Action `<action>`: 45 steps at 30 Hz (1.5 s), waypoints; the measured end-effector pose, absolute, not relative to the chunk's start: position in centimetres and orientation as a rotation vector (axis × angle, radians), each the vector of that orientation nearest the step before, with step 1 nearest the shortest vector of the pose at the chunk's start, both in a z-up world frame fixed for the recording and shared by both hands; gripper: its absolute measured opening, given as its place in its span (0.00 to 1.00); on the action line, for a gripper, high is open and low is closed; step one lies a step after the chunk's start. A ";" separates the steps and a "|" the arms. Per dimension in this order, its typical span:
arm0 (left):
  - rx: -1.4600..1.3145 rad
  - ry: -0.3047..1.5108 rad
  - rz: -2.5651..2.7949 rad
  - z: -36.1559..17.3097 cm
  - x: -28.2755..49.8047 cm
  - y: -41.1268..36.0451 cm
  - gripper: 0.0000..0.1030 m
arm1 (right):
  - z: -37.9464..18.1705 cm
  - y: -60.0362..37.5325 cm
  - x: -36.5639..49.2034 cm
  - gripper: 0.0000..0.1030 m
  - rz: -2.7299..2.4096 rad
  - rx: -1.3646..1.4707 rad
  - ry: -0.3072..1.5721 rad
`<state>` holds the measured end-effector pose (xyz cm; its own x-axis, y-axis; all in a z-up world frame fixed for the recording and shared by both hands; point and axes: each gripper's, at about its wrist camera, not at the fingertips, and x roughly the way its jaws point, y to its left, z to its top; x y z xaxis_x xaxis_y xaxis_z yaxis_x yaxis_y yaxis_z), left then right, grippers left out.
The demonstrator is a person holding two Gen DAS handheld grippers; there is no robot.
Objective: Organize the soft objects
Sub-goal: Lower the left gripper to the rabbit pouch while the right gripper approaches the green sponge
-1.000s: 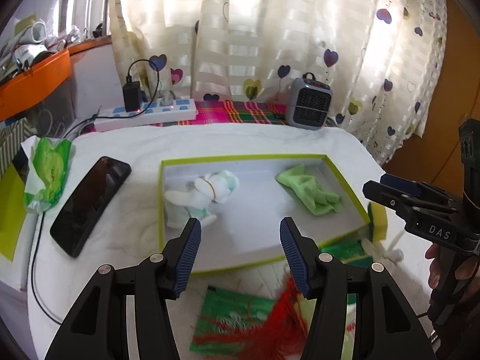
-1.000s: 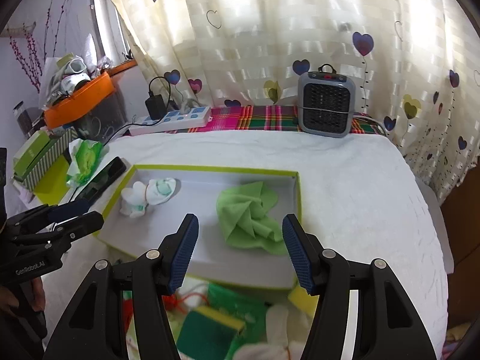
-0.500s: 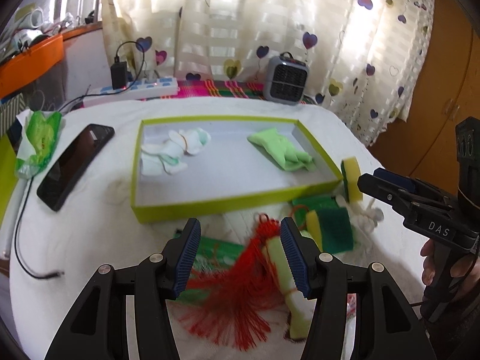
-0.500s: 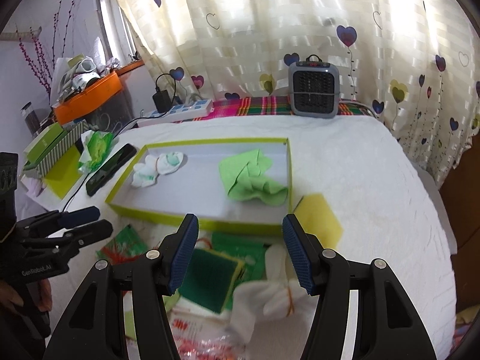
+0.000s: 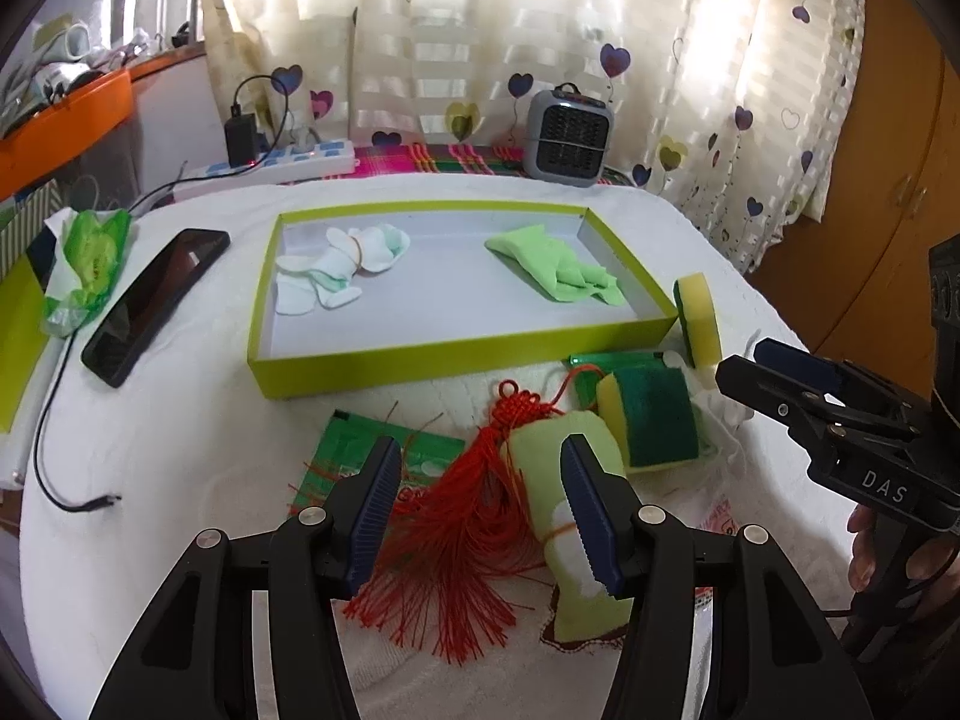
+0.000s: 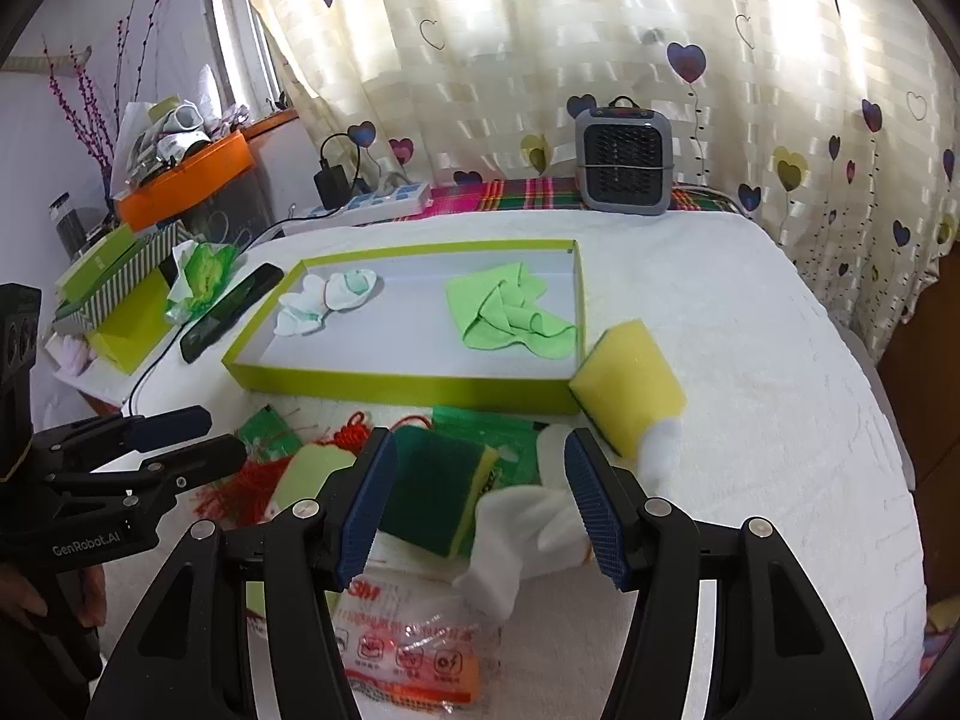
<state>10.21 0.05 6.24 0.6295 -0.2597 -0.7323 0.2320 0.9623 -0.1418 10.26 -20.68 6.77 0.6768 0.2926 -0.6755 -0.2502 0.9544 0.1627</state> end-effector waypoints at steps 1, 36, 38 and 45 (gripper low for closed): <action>-0.036 0.846 -0.277 6.2 10.0 0.0 0.53 | 6.7 -20.7 10.1 0.57 0.304 0.058 0.770; -0.046 0.842 -0.236 5.0 5.6 -0.5 0.53 | 4.6 -17.0 10.8 0.58 0.332 0.037 0.825; -0.053 0.841 -0.258 5.1 5.5 -0.7 0.53 | 4.2 -16.8 11.1 0.58 0.318 0.022 0.840; -0.055 0.855 -0.289 4.9 5.6 -1.3 0.54 | 3.3 -17.2 11.5 0.57 0.295 0.013 0.860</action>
<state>5.61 -1.31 4.88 0.6194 -0.2730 -0.7361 0.2292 0.9596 -0.1630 11.46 -17.20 3.33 0.6143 0.2607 -0.7448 -0.2506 0.9594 0.1292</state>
